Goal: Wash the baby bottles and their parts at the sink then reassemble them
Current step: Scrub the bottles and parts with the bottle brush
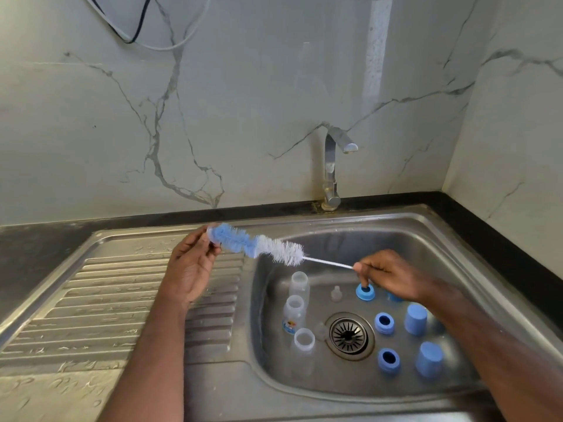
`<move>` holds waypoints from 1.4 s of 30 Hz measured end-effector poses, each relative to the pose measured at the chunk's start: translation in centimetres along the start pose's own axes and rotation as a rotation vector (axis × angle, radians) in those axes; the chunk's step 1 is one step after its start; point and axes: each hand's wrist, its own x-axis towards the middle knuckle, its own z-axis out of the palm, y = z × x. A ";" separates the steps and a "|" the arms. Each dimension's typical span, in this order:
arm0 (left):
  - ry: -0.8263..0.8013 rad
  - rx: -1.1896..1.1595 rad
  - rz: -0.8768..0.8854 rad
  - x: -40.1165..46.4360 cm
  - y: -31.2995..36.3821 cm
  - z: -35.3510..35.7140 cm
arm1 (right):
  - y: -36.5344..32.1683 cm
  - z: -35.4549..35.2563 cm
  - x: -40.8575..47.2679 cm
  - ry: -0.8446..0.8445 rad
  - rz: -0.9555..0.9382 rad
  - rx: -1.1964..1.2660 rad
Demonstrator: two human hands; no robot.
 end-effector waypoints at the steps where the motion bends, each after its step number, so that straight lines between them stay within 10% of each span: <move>1: -0.005 -0.007 0.007 0.0 0.0 -0.2 | -0.3 0.2 -0.1 -0.046 0.011 0.101; 10: 0.145 0.566 0.069 0.7 -1.7 -0.2 | -0.1 0.2 -0.1 0.277 0.121 -0.275; 18: 0.384 -0.185 0.018 0.3 -1.4 2.3 | -0.5 0.7 -0.3 0.134 0.087 0.301; 42: 0.367 -0.267 -0.196 -0.5 -5.2 9.6 | 0.0 1.7 0.5 0.078 0.039 0.079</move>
